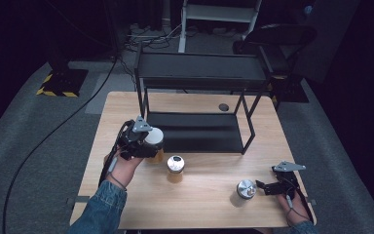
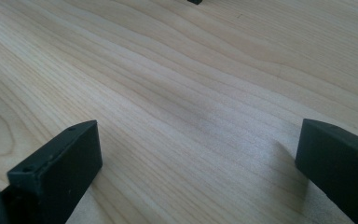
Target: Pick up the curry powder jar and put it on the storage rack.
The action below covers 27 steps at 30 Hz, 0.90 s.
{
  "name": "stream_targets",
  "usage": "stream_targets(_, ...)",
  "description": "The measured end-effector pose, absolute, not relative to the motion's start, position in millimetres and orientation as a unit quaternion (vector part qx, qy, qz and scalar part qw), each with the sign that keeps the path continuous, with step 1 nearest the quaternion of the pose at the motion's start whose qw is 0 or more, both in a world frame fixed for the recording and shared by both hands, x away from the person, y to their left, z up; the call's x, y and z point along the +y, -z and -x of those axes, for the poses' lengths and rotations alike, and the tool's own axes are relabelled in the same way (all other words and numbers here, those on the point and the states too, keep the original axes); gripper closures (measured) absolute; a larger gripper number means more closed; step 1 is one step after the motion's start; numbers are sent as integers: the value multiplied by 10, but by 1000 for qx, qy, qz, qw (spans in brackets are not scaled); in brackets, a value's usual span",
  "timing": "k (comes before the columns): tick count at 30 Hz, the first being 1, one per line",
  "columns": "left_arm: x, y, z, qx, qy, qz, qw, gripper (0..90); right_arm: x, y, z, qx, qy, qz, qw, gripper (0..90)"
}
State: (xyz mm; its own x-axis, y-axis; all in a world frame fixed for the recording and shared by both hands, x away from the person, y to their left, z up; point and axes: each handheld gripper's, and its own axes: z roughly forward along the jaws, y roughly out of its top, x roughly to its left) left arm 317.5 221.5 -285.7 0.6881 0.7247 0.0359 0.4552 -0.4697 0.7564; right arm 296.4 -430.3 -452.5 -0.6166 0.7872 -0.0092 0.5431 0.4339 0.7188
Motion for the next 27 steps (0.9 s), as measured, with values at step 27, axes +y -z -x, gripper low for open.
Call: stream_targets(27,1831,2869,-3902,375,-167,-837,361,337,-4303,4526,-2963,828,-349,-401,175,1)
